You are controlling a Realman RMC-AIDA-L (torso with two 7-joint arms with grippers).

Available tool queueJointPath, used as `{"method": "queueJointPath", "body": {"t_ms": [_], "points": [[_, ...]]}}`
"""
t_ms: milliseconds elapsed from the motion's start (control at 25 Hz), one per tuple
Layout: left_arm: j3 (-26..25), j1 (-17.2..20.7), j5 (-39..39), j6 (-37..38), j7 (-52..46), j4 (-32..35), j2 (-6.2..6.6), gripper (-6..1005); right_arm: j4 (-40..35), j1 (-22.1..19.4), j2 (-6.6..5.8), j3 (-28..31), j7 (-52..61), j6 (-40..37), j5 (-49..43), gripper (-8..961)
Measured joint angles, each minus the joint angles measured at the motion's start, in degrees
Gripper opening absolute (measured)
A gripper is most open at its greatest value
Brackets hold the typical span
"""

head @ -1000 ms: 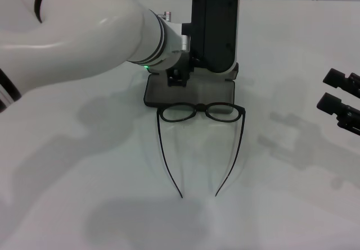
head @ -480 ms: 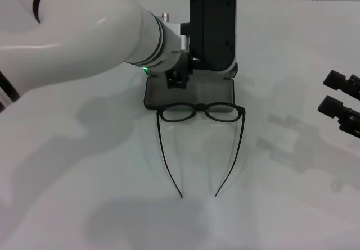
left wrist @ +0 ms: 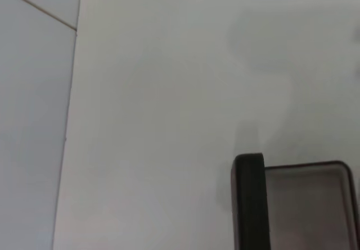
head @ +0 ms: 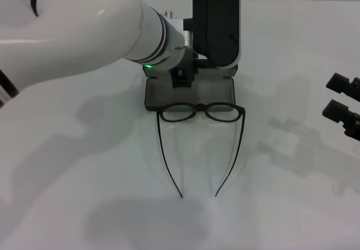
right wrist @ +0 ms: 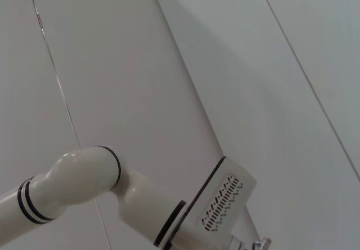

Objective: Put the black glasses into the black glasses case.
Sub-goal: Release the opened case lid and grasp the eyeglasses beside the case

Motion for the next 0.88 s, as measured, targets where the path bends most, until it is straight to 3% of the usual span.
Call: {"method": "queueJointPath", "body": {"t_ms": [240, 520, 560, 720, 880], "points": [[0.0, 0.2, -0.3, 0.0, 0.0, 1.0, 0.00, 250, 0.0, -0.2, -0.03, 0.0, 0.0, 0.0, 0.0, 709], [-2.0, 2.4, -0.4, 0.4, 0.0, 7.5, 0.06, 475, -0.9, -0.5, -0.58, 0.0, 0.5, 0.5, 0.0, 709], [-4.1, 5.4, -1.2, 0.3, 0.0, 13.3, 0.06, 488, -1.3, -0.4, -0.89, 0.0, 0.7, 0.6, 0.0, 709], [-8.7, 11.7, -8.7, -3.2, -0.5, 22.9, 0.07, 446, -5.5, -0.2, -2.78, -0.6, 5.1, 0.7, -1.1, 707], [-13.5, 18.5, -21.9, -7.4, 1.5, 27.2, 0.23, 403, -16.1, 0.0, -3.56, -0.7, 14.6, 0.6, -5.8, 699]]}}
